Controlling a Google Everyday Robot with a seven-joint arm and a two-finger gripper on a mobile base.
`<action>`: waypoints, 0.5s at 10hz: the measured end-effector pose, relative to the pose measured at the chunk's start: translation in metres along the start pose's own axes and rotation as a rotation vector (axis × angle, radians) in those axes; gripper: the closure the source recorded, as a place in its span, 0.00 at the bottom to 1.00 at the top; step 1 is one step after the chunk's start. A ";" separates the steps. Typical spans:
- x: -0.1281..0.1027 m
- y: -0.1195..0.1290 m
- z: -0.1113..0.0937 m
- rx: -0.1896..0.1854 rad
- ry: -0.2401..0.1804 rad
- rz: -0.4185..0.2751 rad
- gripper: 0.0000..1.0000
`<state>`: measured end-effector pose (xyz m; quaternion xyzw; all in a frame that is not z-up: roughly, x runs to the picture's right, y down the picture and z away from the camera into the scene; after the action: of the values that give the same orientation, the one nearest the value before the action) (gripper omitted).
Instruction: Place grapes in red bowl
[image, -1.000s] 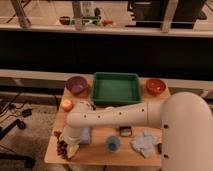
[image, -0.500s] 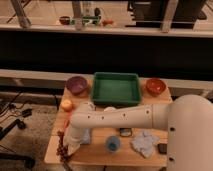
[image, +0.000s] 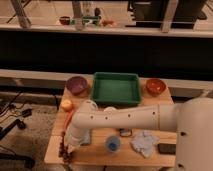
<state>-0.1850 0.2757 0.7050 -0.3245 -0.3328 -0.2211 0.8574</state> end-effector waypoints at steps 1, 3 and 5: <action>-0.006 -0.002 -0.011 0.018 0.002 -0.008 0.82; -0.019 -0.005 -0.028 0.047 0.006 -0.028 0.82; -0.027 -0.008 -0.049 0.080 0.013 -0.036 0.82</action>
<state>-0.1875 0.2399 0.6609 -0.2823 -0.3418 -0.2252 0.8676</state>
